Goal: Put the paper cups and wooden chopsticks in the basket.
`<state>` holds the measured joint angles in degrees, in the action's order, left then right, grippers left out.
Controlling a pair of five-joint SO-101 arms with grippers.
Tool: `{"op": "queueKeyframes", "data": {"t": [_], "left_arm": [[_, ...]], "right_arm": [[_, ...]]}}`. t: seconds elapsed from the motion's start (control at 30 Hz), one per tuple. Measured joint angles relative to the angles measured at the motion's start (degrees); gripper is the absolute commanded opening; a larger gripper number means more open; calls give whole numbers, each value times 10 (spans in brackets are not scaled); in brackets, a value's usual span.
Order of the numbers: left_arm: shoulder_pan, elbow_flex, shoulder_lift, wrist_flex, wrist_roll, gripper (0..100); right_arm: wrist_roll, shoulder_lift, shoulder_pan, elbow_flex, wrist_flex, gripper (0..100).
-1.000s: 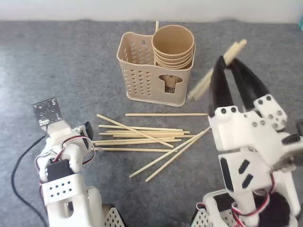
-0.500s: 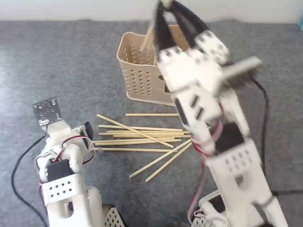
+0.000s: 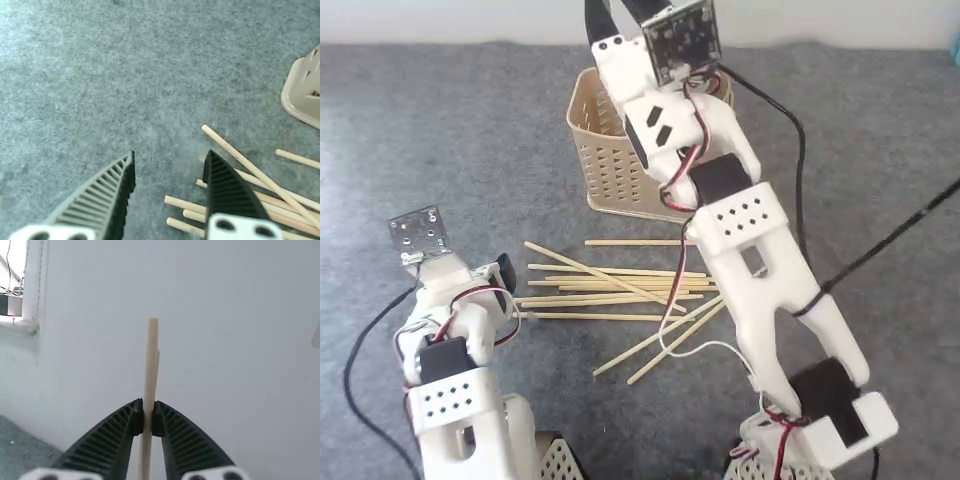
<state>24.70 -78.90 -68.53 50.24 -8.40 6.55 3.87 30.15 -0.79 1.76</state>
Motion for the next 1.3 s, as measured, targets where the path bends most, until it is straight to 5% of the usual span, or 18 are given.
{"op": "queueKeyframes", "data": {"t": [0.17,0.53,0.9,1.3], "left_arm": [[0,0,0,0,0,210],[0,0,0,0,1,210],[0,0,0,0,1,210],[-47,27,0,69,1,210]], "right_arm": [[2,-3,-1,-1,17,125],[-55,18,0,-71,192,59],[-129,258,-4,-131,611,62],[-149,454,-121,-123,979,61]]}}
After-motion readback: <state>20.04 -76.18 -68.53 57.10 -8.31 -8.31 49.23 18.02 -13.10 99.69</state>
